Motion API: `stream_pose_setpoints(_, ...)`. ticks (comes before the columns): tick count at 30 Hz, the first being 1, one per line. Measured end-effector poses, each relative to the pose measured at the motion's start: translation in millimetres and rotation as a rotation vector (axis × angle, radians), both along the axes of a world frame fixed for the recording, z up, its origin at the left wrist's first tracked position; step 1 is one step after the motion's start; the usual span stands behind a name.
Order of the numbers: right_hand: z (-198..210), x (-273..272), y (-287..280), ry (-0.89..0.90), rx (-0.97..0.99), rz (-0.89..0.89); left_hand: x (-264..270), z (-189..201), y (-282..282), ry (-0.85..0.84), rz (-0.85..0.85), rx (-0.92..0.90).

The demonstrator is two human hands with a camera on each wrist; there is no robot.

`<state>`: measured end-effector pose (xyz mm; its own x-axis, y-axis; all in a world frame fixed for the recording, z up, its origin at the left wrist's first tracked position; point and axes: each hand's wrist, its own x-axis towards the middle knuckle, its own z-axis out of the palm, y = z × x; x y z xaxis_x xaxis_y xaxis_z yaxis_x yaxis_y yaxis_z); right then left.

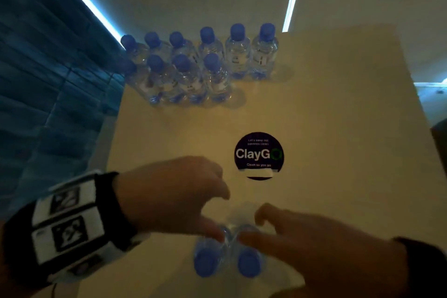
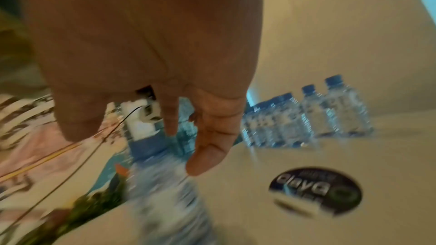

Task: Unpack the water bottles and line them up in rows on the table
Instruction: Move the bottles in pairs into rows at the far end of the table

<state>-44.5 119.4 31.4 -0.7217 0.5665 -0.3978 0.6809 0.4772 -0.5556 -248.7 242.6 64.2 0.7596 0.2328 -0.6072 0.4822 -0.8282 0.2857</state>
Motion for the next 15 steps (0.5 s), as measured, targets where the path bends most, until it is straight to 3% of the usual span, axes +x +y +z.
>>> stream_pose_setpoints(1, -7, -10, -15, -0.020, 0.046, 0.055, -7, -6, -13, 0.067, -0.023, -0.036)
stream_pose_setpoints(6, -32, -34, -53, 0.058, 0.007, -0.095, -21, -31, -54, 0.211, -0.140, -0.101)
stream_pose_setpoints(8, -31, -35, -50, 0.118, 0.050, -0.233, -21, -37, -65, 0.141, -0.156, -0.064)
stream_pose_setpoints(10, -21, -29, -41, 0.021, 0.137, -0.247, -22, -37, -67, 0.031, -0.159, -0.038)
stream_pose_setpoints(13, -7, -1, -21, -0.021, 0.072, -0.432, -18, -28, -49, -0.041, -0.002, -0.021)
stream_pose_setpoints(15, 3, 20, 3, -0.040, 0.197, -0.527, -7, -16, -25, -0.146, 0.073, 0.014)
